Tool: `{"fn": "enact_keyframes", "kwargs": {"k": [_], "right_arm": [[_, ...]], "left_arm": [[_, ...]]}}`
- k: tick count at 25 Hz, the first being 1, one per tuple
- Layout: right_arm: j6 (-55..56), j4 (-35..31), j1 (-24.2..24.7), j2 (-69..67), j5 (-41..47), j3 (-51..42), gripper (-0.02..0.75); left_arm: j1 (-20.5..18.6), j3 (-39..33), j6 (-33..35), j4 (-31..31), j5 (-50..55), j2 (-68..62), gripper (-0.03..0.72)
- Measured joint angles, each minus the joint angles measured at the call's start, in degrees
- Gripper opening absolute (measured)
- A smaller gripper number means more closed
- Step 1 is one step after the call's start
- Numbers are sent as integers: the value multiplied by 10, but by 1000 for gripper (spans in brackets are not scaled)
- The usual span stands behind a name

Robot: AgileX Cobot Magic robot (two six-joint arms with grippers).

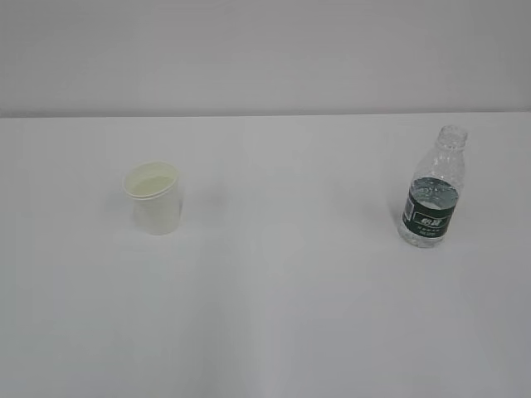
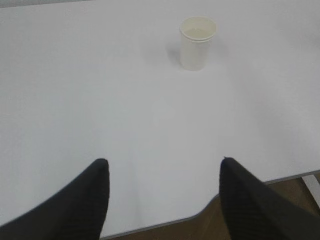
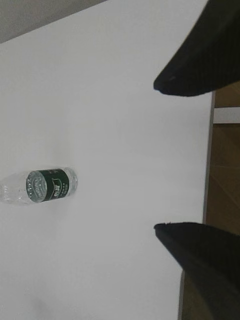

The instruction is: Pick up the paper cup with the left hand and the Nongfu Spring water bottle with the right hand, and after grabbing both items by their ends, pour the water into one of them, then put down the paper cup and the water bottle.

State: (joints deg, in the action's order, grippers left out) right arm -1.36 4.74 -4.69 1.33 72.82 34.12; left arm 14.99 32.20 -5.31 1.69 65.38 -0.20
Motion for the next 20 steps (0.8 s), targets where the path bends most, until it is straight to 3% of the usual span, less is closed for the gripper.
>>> {"fn": "enact_keyframes", "kwargs": {"k": [20], "right_arm": [[0, 0, 0, 0, -69, -57, 587]], "left_arm": [[0, -19, 0, 32, -17, 0, 473]]}}
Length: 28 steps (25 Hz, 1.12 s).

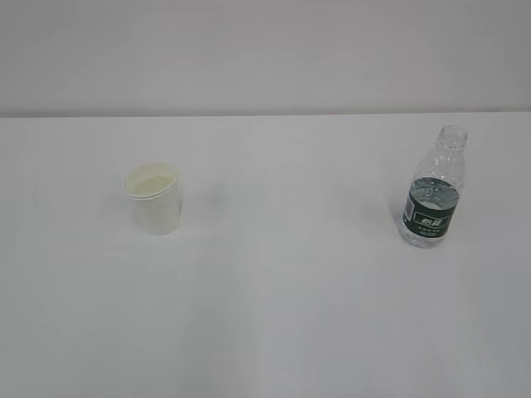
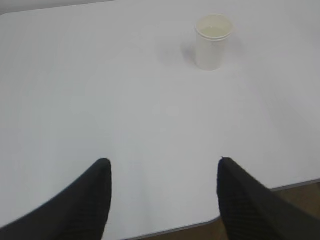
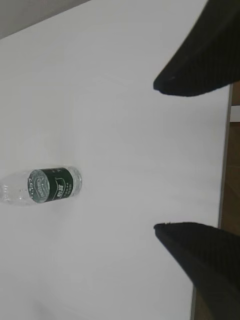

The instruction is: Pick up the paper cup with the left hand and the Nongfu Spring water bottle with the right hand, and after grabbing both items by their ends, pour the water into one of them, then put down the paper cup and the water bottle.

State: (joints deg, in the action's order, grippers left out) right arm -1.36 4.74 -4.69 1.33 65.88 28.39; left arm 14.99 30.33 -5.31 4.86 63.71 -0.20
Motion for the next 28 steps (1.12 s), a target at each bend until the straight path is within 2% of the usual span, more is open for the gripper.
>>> {"fn": "enact_keyframes", "kwargs": {"k": [14, 17, 21, 25, 28], "right_arm": [[0, 0, 9, 0, -1, 0, 587], [0, 0, 47, 0, -1, 0, 587], [0, 0, 89, 0, -1, 0, 588], [0, 0, 97, 0, -1, 0, 588], [0, 0, 97, 0, -1, 0, 587]], "left_arm": [[-5, 0, 0, 0, -2, 0, 453], [-30, 0, 0, 0, -2, 0, 450], [-87, 0, 0, 0, -2, 0, 450], [-142, 0, 0, -1, -2, 0, 450], [-166, 0, 0, -1, -2, 0, 448]]}}
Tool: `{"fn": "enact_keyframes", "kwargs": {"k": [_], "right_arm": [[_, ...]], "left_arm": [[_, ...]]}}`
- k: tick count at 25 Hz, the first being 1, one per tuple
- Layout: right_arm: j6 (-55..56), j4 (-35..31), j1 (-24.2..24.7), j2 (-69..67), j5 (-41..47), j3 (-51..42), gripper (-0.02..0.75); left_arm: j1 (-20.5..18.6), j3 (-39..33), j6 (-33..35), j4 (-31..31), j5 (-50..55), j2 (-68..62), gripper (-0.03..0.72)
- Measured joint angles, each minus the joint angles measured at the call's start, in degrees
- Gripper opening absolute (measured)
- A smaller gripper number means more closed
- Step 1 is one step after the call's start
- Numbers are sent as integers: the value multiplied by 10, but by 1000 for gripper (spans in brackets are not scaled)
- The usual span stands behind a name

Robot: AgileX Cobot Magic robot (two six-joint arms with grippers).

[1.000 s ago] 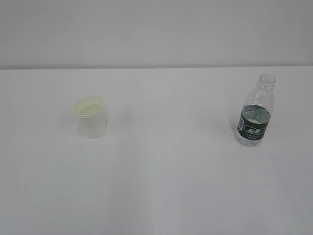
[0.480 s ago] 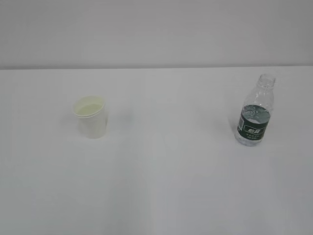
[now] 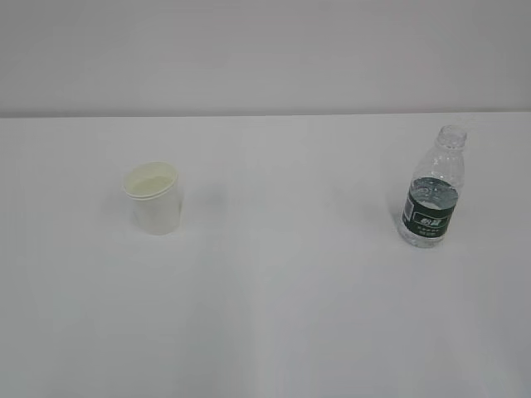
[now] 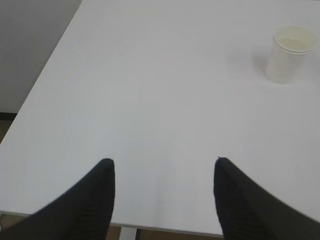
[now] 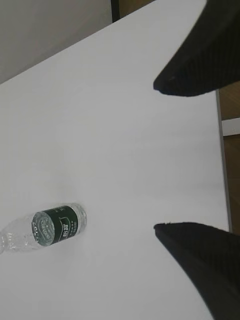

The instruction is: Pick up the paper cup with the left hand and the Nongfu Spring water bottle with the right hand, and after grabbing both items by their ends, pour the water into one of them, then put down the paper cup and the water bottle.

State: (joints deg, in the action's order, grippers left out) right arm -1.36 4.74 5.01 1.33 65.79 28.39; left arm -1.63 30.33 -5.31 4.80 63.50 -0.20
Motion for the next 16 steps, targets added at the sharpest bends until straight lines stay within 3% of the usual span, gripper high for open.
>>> {"fn": "enact_keyframes", "kwargs": {"k": [16], "right_arm": [[0, 0, 0, 0, 0, 0, 587]], "left_arm": [[-5, 0, 0, 0, -1, 0, 412]]}}
